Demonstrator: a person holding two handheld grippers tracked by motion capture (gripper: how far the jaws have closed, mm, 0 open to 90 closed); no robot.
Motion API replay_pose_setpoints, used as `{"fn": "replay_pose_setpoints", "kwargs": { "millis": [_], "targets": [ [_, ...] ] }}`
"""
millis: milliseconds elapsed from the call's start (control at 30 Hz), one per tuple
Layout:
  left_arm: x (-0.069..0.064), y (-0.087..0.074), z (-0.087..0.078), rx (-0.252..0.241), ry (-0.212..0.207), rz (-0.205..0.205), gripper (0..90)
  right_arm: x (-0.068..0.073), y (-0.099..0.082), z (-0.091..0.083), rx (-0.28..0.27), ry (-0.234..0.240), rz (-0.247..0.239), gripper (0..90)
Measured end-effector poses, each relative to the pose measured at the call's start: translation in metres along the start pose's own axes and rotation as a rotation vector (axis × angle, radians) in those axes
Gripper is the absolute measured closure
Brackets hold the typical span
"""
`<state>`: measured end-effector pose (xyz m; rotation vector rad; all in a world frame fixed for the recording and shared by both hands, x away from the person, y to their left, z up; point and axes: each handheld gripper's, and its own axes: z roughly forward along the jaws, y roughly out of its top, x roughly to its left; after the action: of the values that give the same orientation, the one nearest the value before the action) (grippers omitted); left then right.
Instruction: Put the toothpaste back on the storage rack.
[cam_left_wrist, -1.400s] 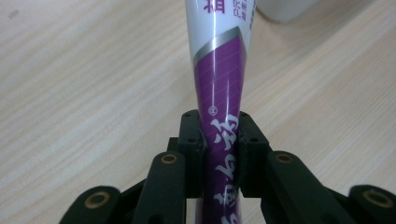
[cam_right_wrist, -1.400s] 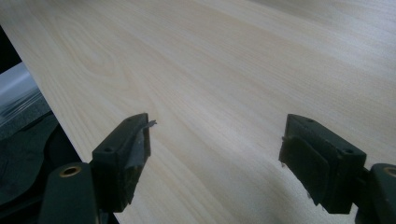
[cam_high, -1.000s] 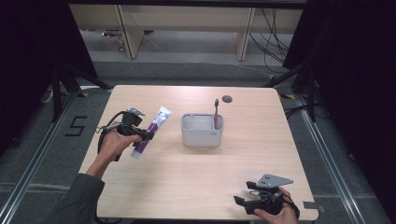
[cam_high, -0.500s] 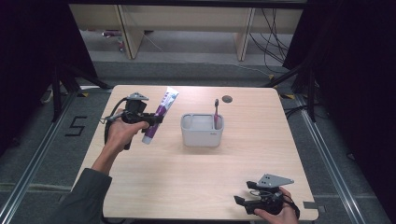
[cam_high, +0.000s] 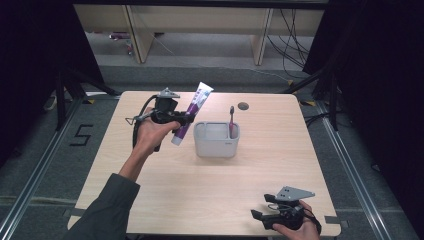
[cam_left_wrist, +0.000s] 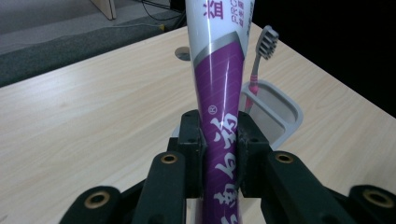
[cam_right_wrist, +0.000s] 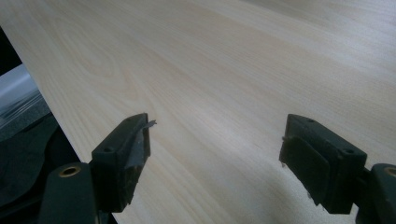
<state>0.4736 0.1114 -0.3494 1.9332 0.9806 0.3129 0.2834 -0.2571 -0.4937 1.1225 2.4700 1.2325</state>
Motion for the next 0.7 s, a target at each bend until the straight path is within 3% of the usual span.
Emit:
{"fn": "replay_pose_setpoints", "kwargs": {
  "millis": [333,467,700],
  "targets": [
    [-0.01,0.009,0.017,-0.048,0.004,0.007,75.4,-0.001,0.0,-0.001,-0.007,-0.001,-0.001,24.1],
    [-0.013,0.011,0.023,-0.111,0.014,0.001,75.4,-0.001,0.0,-0.002,-0.007,-0.005,-0.002,24.1],
    [-0.016,0.015,0.033,-0.151,0.011,-0.013,75.4,-0.001,0.0,-0.003,-0.003,-0.009,-0.003,24.1]
  ]
}}
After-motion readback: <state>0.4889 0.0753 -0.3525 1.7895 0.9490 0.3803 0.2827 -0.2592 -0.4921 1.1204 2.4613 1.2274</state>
